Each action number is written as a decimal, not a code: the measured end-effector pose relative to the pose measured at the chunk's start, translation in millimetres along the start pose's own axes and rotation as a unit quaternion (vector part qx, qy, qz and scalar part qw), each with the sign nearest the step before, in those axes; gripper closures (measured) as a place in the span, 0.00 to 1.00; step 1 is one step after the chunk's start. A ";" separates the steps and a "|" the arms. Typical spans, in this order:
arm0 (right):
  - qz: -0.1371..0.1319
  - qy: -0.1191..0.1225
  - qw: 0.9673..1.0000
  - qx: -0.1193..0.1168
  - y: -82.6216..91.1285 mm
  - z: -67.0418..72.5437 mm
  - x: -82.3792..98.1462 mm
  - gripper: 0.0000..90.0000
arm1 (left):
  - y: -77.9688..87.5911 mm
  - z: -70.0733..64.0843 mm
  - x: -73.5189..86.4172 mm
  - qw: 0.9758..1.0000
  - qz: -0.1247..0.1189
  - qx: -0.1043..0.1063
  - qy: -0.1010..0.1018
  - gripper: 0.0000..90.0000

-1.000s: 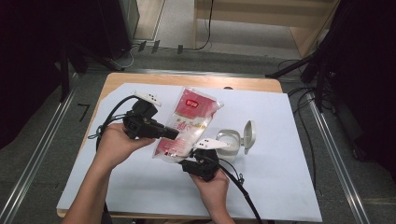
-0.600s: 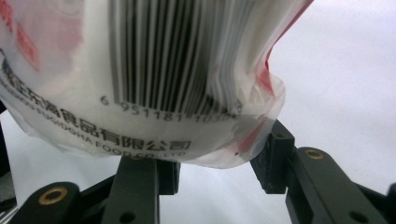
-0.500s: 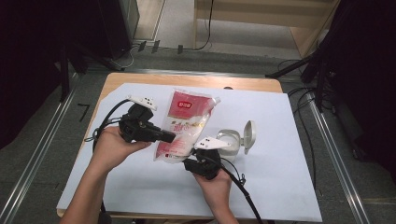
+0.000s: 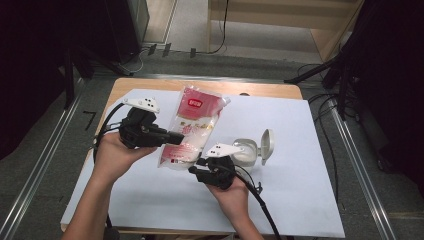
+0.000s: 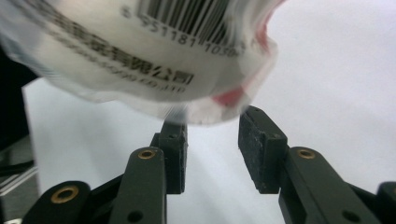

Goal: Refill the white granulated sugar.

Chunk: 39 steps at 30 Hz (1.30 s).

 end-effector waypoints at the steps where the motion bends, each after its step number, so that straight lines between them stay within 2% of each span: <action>1: 0.002 -0.003 1.000 -0.004 1.5 -0.1 -0.6 0.70 | 0.4 2.0 0.6 1.000 0.001 -0.003 0.002 1.00; 5: 0.007 0.004 1.000 -0.008 9.2 -3.0 -2.9 0.68 | 1.9 11.7 3.1 1.000 0.005 -0.023 0.008 1.00; 8: 0.011 0.020 1.000 -0.008 13.1 -4.9 -4.1 0.66 | 0.0 19.1 5.8 0.999 0.006 -0.028 0.021 1.00; 15: 0.030 0.030 0.998 -0.039 19.1 -2.9 -0.9 0.65 | -8.0 39.6 16.9 0.998 0.023 -0.050 0.043 1.00; 19: 0.029 0.022 0.997 -0.067 22.7 -2.1 1.5 0.65 | -11.6 51.0 18.7 0.996 0.015 -0.059 0.060 1.00; 23: 0.030 0.016 0.996 -0.084 29.7 -2.5 4.7 0.64 | -16.3 59.4 17.7 0.996 0.014 -0.065 0.062 1.00; 25: 0.027 0.016 0.996 -0.084 33.5 -3.2 4.9 0.64 | -20.3 63.4 16.4 0.996 0.010 -0.067 0.061 1.00; 28: 0.013 0.029 0.996 -0.088 44.1 -3.1 1.5 0.64 | -25.5 71.4 14.0 0.996 0.004 -0.074 0.055 1.00; 32: 0.007 0.050 0.995 -0.087 56.2 -5.1 -0.4 0.64 | -34.9 79.9 9.2 0.995 -0.003 -0.076 0.059 1.00; 37: 0.007 0.041 0.994 -0.104 63.0 -8.3 2.2 0.63 | -51.1 91.9 3.3 0.995 -0.007 -0.071 0.066 1.00; 39: 0.011 0.047 0.994 -0.102 64.9 -11.6 4.9 0.64 | -58.1 97.8 1.8 0.995 -0.008 -0.070 0.072 1.00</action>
Point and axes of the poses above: each handheld gripper's, and its own axes: y roughly backward along the jaws, x roughly out of its underside, z roughly to its left, the point moved 10 cm from there along -y, roughly forward along the jaws, and after that the axes turned 2 degrees about -x, right-handed, at the moved point
